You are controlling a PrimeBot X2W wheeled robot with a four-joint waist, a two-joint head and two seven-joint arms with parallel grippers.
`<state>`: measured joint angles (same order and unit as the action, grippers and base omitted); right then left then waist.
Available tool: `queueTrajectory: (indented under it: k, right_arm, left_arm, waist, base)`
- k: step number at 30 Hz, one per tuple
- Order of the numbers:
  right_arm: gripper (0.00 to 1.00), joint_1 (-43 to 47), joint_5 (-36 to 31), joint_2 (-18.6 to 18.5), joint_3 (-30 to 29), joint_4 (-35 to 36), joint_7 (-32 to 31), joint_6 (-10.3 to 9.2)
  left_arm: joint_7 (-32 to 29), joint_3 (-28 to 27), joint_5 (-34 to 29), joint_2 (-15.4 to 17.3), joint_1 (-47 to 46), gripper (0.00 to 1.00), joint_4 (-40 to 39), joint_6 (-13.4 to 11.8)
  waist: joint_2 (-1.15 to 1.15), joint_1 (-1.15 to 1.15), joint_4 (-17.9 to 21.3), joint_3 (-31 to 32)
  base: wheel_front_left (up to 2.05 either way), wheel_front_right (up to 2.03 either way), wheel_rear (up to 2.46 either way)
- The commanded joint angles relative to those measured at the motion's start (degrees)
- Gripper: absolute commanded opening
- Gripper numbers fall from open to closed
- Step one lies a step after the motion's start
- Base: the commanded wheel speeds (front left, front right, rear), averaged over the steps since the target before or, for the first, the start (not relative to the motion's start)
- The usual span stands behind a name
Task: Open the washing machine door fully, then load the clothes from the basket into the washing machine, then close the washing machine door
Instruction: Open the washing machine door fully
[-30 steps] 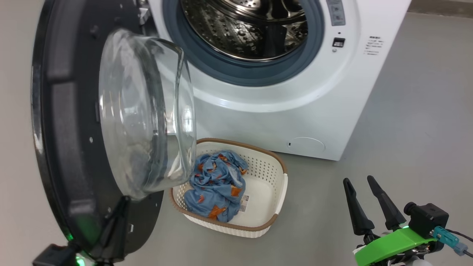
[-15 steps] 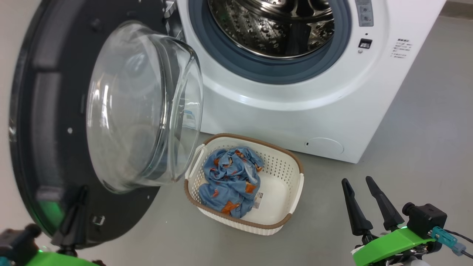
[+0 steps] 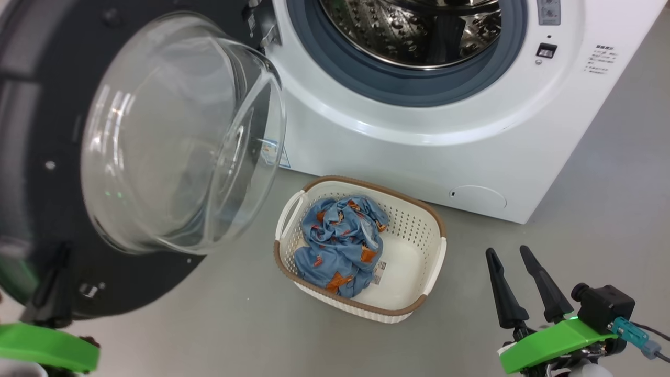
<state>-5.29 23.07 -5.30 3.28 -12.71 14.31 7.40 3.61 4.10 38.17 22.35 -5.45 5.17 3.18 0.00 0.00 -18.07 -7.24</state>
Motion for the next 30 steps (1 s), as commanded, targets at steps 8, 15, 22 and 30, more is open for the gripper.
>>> queueTrajectory:
  k: [8,15,22,30]
  right_arm:
    - [1.00,-3.8,-1.3,0.7,1.2,1.4,0.7,0.09]
    - [1.00,-5.5,-2.1,1.1,0.7,1.5,0.7,0.09]
    - [1.00,-6.6,-2.5,1.3,0.2,1.4,0.7,0.09]
    - [1.00,-7.7,-2.8,1.6,0.2,0.9,0.7,0.09]
  left_arm:
    - [-1.1,-4.7,1.6,7.0,-8.9,0.00,6.9,1.4]
    - [-1.1,-4.5,2.3,10.2,-14.6,0.00,14.2,2.9]
    - [-0.6,-3.5,3.8,12.3,-19.7,0.00,21.1,3.9]
    - [1.3,0.5,4.6,15.0,-25.3,0.00,28.8,4.3]
  waist:
    - [0.00,0.00,-1.3,-3.4]
    - [0.00,0.00,-1.8,-5.8]
    - [0.00,0.00,-2.2,-7.3]
    - [0.00,0.00,-2.1,-8.2]
  base:
    - [0.00,0.00,0.00]
    - [0.00,0.00,0.00]
    - [0.00,0.00,0.00]
    - [0.00,0.00,0.00]
